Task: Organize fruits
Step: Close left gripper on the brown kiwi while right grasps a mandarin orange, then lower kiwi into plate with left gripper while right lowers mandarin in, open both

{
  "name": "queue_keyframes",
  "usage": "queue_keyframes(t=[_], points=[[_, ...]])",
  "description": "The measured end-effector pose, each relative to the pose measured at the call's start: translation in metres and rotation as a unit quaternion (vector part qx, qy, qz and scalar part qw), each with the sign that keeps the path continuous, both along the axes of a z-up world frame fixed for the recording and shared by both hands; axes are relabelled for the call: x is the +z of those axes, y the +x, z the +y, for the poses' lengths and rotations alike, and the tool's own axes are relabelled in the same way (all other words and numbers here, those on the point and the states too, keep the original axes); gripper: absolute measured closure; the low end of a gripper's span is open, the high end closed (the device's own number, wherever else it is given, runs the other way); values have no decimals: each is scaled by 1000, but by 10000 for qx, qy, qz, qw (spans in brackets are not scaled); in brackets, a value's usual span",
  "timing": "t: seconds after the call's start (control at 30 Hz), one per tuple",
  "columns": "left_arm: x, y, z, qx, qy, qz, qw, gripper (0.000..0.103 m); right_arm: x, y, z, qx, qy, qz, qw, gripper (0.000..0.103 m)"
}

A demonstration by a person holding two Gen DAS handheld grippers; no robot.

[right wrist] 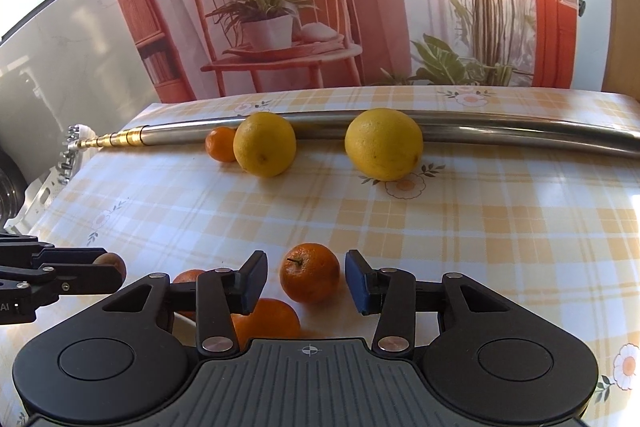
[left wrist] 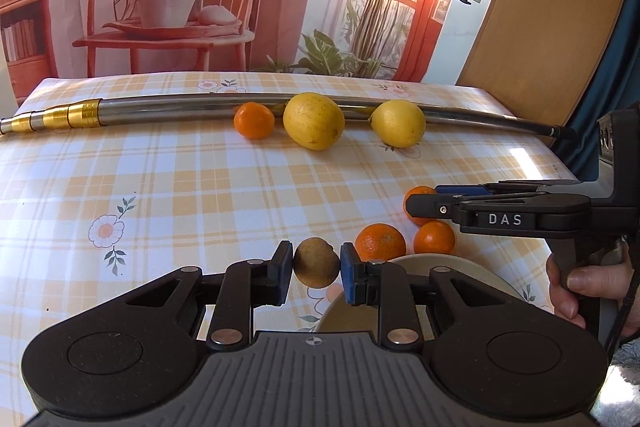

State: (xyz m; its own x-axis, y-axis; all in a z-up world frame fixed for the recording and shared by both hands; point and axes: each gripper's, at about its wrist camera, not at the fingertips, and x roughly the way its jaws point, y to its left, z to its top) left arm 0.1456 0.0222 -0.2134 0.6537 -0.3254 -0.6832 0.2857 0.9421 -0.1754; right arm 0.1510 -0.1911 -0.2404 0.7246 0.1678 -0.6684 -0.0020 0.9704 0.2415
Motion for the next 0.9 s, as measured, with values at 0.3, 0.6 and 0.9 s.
queue_keyframes(t=[0.3, 0.6, 0.9], points=[[-1, -11, 0, 23, -44, 54, 10000, 76, -4, -1, -2, 3, -1, 15, 10000, 72], [9, -30, -2, 22, -69, -36, 10000, 76, 19, -36, -10, -174, 360, -306, 9987, 73], [13, -52, -4, 50, -41, -44, 10000, 76, 27, -80, 0, -148, 604, -358, 9974, 73]])
